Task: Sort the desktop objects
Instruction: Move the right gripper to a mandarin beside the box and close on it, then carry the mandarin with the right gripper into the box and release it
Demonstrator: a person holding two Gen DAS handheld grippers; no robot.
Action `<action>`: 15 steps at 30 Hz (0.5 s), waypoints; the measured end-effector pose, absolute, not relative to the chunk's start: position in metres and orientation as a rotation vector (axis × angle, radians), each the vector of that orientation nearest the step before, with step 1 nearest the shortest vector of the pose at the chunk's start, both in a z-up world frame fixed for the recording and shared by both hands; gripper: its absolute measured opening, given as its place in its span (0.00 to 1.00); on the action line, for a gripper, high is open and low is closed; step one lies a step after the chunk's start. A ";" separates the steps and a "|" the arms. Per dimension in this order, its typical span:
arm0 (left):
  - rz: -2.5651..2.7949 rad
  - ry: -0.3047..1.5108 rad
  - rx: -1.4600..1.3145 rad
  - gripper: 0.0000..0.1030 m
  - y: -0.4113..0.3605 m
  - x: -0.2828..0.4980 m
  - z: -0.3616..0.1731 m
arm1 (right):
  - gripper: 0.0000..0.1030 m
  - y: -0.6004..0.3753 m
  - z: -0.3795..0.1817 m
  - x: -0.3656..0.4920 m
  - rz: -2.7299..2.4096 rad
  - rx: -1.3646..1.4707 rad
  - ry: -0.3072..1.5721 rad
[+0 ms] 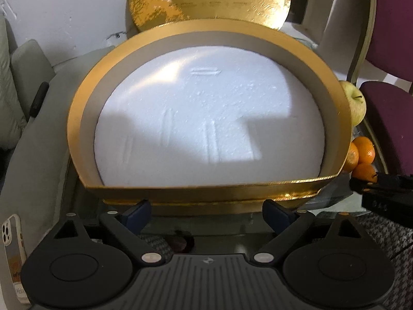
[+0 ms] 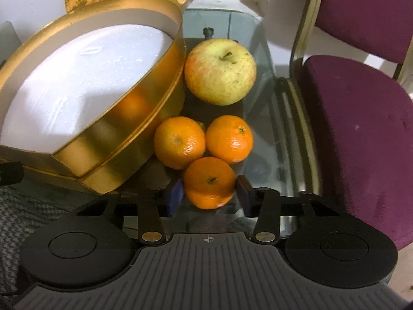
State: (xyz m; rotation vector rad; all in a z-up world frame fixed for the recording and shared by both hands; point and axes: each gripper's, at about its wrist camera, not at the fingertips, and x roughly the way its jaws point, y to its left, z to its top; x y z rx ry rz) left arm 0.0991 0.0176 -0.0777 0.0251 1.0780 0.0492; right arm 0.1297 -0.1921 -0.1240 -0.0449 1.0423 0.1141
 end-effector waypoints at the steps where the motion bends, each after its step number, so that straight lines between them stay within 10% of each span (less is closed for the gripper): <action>1: 0.052 1.084 0.021 0.90 0.019 0.098 -0.078 | 0.44 -0.193 -0.124 0.129 0.110 -0.048 1.042; 15: 0.221 0.880 -0.096 0.91 0.102 0.073 -0.025 | 0.44 -0.155 -0.028 0.100 0.166 -0.028 0.836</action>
